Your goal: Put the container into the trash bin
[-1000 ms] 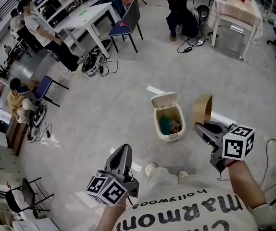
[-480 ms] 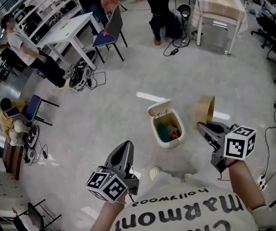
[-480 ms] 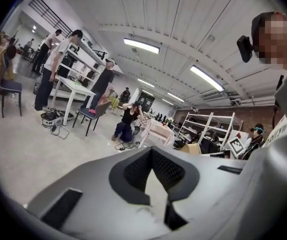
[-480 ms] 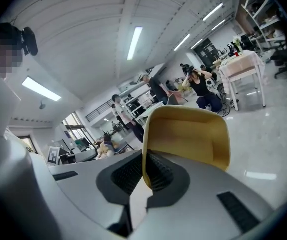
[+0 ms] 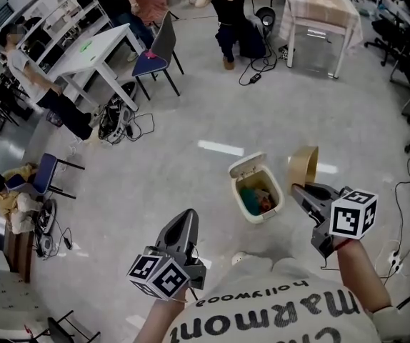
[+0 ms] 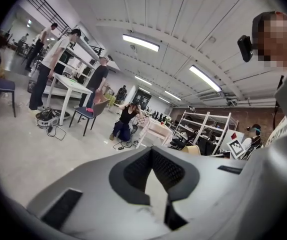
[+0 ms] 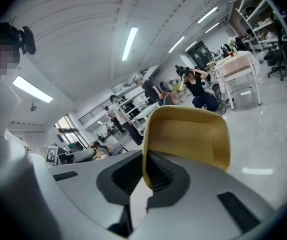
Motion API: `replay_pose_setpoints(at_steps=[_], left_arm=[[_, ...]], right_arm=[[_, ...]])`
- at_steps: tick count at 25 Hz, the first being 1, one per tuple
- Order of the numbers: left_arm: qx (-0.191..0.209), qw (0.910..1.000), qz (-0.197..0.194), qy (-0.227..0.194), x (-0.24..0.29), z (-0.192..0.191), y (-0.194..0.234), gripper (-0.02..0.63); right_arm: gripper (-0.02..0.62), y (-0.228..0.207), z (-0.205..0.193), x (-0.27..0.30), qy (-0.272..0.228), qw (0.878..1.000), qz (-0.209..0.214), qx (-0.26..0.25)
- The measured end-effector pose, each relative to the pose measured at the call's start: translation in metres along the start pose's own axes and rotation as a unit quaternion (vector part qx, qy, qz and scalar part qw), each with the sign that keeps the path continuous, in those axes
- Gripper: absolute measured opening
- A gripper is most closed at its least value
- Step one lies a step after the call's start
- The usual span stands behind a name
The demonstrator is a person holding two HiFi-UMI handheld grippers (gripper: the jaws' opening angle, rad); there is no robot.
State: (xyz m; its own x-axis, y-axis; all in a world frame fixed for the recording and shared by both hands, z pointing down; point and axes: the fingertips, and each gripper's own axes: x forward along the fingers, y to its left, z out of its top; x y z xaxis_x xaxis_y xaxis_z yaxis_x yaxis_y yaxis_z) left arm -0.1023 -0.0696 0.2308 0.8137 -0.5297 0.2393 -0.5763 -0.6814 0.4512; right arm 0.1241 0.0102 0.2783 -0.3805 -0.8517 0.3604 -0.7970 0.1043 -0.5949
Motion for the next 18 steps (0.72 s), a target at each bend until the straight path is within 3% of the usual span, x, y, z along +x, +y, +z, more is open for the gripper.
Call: replay_pose_setpoints(at_steps=[9, 18], left_arm=[[-0.007, 0.9998, -0.019, 0.008, -0.002, 0.004, 0.036, -0.006], [-0.019, 0.9996, -0.014, 0.016, -0.013, 0.0, 0.069, -0.006]], right_arm=[[0.006, 0.014, -0.012, 0.028, 0.002, 1.0, -0.021, 0.006], [0.006, 0.024, -0.028, 0.052, 0.011, 0.999, -0.03, 0.01]])
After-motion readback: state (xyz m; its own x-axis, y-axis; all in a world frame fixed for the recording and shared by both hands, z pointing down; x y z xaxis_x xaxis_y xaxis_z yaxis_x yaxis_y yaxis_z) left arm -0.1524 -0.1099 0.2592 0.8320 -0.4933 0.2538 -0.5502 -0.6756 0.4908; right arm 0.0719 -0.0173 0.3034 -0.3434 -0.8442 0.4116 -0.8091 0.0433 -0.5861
